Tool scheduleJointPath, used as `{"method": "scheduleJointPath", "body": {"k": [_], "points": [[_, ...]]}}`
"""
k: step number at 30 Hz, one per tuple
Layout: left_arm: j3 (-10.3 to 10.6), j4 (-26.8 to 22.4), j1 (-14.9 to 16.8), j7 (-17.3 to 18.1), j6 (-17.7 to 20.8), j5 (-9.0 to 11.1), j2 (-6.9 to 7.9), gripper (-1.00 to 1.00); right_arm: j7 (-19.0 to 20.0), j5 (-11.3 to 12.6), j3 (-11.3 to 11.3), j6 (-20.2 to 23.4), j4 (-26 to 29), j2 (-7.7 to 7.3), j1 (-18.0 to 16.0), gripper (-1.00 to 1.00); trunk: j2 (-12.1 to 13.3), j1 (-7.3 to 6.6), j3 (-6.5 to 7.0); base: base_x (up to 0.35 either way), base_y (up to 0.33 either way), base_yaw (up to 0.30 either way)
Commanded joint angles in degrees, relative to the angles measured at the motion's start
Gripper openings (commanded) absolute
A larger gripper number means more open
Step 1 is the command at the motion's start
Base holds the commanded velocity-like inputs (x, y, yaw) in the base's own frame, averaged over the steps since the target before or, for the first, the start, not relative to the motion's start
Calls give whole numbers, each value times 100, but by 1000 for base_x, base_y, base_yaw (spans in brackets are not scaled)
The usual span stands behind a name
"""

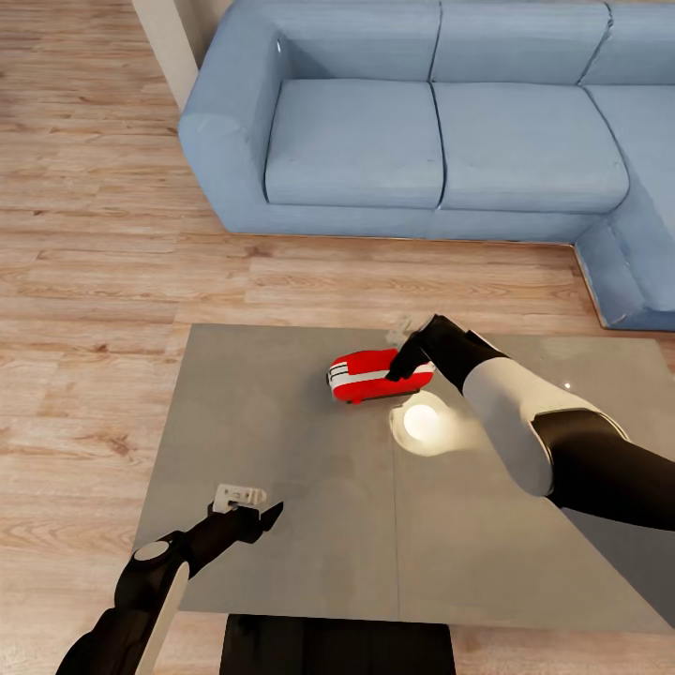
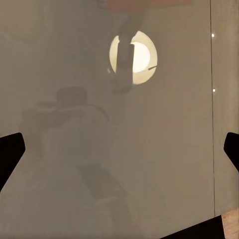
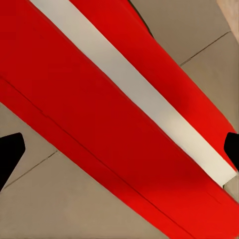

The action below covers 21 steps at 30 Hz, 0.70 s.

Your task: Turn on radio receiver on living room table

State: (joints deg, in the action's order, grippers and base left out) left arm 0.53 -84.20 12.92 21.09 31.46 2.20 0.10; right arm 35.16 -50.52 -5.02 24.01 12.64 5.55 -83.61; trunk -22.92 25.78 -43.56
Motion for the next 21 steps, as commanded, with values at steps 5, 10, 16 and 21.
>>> {"method": "scheduleJointPath", "body": {"k": [5,10,16,21], "points": [[0,0,0,0,0,0,-1,100,-6,31,-2,-136,-162,10,-3,100,0,0,0,0,0,0],[0,0,0,0,0,0,0,100,-9,33,-5,-209,-227,13,-1,100,0,0,0,0,0,0],[0,2,0,0,0,0,0,100,-9,33,-8,-264,-243,18,2,100,0,0,0,0,0,0],[0,7,0,0,0,0,-1,100,-9,33,-8,-280,-244,16,3,100,0,0,0,0,0,0]]}}
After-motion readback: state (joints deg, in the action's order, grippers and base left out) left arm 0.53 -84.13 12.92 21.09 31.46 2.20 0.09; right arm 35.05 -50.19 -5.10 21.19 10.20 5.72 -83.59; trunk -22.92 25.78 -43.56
